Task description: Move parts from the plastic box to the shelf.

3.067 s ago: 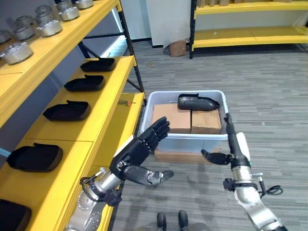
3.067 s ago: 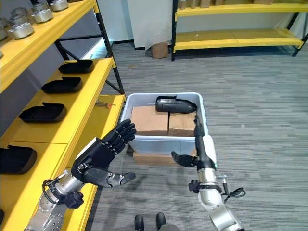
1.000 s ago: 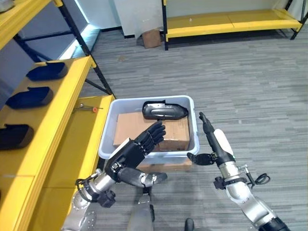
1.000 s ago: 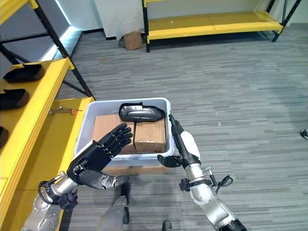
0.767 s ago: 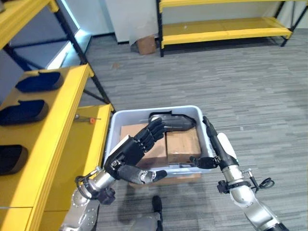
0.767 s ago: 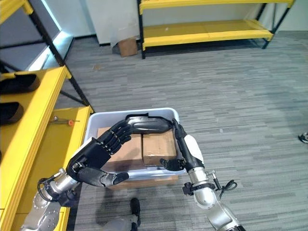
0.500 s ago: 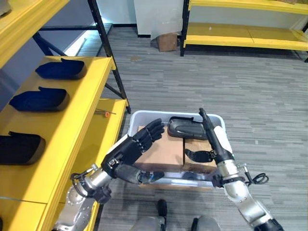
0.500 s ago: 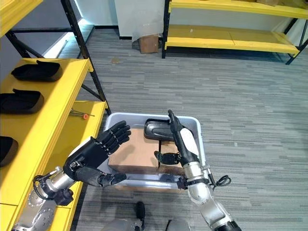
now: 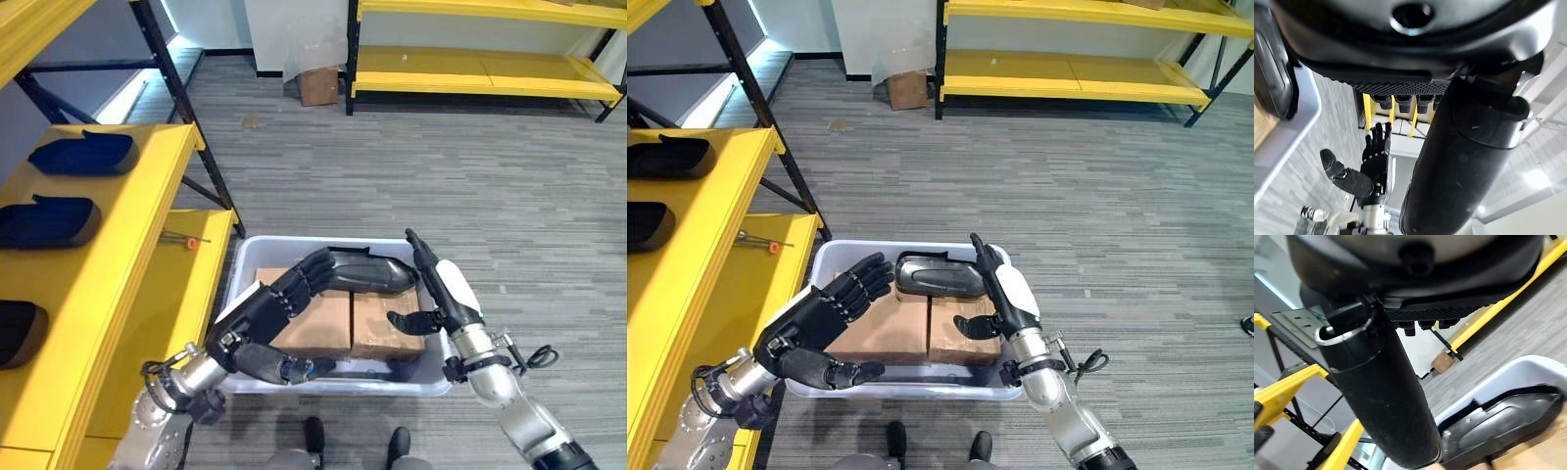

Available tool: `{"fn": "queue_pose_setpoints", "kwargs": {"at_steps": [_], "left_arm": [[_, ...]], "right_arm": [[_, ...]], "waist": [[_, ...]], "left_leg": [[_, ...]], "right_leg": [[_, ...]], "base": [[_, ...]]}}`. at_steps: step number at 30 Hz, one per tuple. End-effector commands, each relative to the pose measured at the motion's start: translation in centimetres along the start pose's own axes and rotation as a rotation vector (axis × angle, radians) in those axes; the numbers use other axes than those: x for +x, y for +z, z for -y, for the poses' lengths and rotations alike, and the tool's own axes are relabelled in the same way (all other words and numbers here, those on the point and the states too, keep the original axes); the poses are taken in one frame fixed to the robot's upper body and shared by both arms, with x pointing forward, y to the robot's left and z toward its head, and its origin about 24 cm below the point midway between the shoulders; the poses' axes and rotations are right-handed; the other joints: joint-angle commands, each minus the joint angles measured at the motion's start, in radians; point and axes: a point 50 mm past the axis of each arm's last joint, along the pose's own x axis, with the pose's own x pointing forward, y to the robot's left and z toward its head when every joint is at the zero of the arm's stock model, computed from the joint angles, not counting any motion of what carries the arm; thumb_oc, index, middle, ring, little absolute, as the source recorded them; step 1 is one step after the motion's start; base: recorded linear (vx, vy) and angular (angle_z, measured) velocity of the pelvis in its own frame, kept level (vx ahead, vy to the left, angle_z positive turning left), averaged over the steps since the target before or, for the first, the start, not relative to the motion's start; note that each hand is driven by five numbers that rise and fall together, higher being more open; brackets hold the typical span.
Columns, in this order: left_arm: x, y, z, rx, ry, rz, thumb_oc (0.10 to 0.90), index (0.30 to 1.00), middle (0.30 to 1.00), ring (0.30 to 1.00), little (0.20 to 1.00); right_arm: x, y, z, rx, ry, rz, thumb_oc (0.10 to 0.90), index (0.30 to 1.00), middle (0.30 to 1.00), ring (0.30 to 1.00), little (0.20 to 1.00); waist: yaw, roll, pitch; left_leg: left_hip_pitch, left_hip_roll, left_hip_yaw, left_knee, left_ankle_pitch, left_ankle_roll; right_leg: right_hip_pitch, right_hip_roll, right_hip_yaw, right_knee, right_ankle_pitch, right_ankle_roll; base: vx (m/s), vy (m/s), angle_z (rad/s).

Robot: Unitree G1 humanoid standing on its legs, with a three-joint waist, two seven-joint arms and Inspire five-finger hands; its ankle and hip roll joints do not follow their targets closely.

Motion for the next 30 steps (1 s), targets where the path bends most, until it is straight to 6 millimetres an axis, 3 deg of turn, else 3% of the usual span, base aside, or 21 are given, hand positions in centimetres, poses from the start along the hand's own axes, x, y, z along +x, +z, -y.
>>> {"fn": "queue_pose_setpoints", "kwargs": {"at_steps": [1,5,10,12,15,25,30], "left_arm": [[2.1,3.4,0.3,0.06,-0.058,0.207,0.9,1.0,1.0,1.0,1.0],[2.6,3.2,0.5,0.044,-0.08,0.189,0.9,1.0,1.0,1.0,1.0],[3.8,3.5,0.5,0.036,-0.127,0.2,0.9,1.0,1.0,1.0,1.0],[4.7,4.1,0.2,0.071,-0.147,0.219,0.9,1.0,1.0,1.0,1.0],[5.7,4.6,-0.1,0.085,-0.177,0.246,0.9,1.0,1.0,1.0,1.0],[7.3,5.2,0.2,0.129,-0.249,0.253,0.9,1.0,1.0,1.0,1.0],[7.5,5.0,0.7,0.138,-0.271,0.238,0.9,1.0,1.0,1.0,1.0]], "right_arm": [[2.7,2.8,2.7,-0.133,-0.081,0.19,0.9,1.0,1.0,1.0,1.0],[4.4,3.0,2.9,-0.168,-0.091,0.198,0.9,1.0,1.0,1.0,1.0],[8.3,4.5,4.2,-0.244,-0.183,0.214,0.9,1.0,1.0,1.0,1.0],[11.2,5.0,5.8,-0.33,-0.242,0.181,0.9,1.0,1.0,1.0,1.0],[13.1,4.4,8.0,-0.431,-0.313,0.119,0.9,1.0,1.0,1.0,1.0],[14.9,2.2,13.2,-0.592,-0.508,-0.071,0.9,1.0,1.0,1.0,1.0],[15.3,2.6,15.7,-0.707,-0.558,-0.12,0.9,1.0,1.0,1.0,1.0]], "waist": [[0.037,0.014,-0.065],[0.069,0.014,-0.053],[0.112,0.025,-0.013],[0.144,0.045,0.036],[0.179,0.071,0.101],[0.24,0.101,0.244],[0.256,0.114,0.269]], "left_leg": [[0.035,0.1,0.03,-0.006,-0.059,-0.053],[0.019,0.1,0.0,0.015,-0.058,-0.055],[-0.053,0.088,-0.046,0.075,-0.064,-0.053],[-0.103,0.077,-0.067,0.094,-0.061,-0.053],[-0.173,0.059,-0.085,0.118,-0.052,-0.051],[-0.343,0.028,-0.109,0.223,-0.054,-0.042],[-0.436,0.019,-0.125,0.254,-0.041,-0.039]], "right_leg": [[-0.034,0.006,-0.011,0.126,-0.133,-0.002],[-0.034,0.012,-0.022,0.153,-0.158,-0.016],[-0.078,0.013,-0.026,0.212,-0.184,-0.033],[-0.116,0.011,-0.028,0.236,-0.193,-0.039],[-0.168,0.014,-0.034,0.268,-0.205,-0.049],[-0.313,0.03,-0.057,0.406,-0.246,-0.074],[-0.407,0.038,-0.066,0.464,-0.256,-0.083]], "base": [[0.11,-0.007,0.05],[0.1,0.003,0.02],[0.01,0.015,0.3],[-0.13,0.028,0.23],[-0.16,0.012,0.34],[-0.05,-0.068,0.19],[-0.02,-0.084,0.01]]}}
